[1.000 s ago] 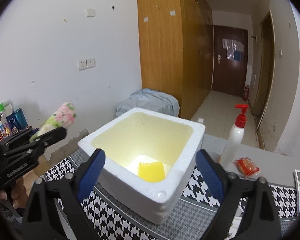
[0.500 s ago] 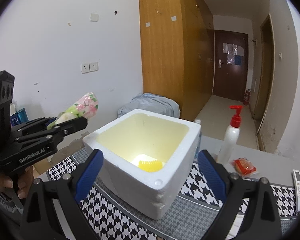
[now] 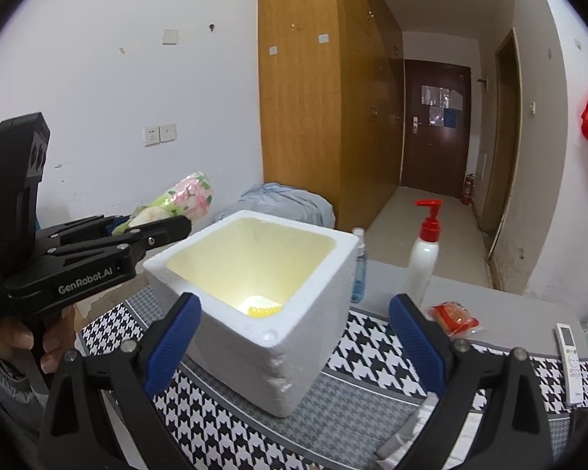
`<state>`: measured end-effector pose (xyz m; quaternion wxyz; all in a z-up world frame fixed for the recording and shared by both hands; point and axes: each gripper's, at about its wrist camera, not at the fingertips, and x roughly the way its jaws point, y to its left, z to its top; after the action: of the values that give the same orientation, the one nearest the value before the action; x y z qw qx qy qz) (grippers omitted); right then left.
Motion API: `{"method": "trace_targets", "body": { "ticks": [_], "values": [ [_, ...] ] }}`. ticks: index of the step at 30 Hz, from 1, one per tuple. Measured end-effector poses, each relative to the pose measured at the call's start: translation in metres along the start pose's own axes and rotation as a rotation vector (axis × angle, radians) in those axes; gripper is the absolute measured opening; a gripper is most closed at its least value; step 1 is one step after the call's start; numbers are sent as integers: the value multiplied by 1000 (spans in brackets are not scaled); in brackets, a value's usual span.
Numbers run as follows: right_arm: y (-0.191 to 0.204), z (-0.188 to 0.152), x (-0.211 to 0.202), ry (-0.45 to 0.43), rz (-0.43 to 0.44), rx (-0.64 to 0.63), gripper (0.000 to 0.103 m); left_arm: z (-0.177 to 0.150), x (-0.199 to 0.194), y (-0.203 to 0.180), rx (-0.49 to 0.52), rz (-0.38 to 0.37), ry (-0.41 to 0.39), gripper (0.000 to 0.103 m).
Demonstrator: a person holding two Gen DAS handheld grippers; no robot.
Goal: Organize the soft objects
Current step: 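Lower the green packet into the foam box and open the left gripper, then move both tools back toward the white cloth stack on the table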
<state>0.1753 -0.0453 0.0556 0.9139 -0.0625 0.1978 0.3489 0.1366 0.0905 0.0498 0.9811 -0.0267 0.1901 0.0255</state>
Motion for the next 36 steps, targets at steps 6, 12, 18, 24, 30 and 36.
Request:
{"method": "trace_targets", "body": {
  "ticks": [6, 12, 18, 24, 30, 36],
  "values": [
    [-11, -5, -4, -3, -24, 20, 99, 2, 14, -5, 1, -11, 27, 34],
    [-24, -11, -8, -5, -46, 47, 99, 7, 29, -9, -2, -12, 47, 34],
    [-38, -16, -10, -6, -54, 87, 99, 8, 42, -9, -1, 5, 69, 41],
    [-50, -18, -11, -11, -74, 122, 99, 7, 43, -13, 8, 20, 49, 79],
    [-53, -20, -15, -18, -89, 117, 99, 7, 35, -18, 17, 31, 7, 102],
    [-58, -23, -23, -24, -109, 125, 99, 6, 19, -24, 19, 26, -30, 102]
  ]
}}
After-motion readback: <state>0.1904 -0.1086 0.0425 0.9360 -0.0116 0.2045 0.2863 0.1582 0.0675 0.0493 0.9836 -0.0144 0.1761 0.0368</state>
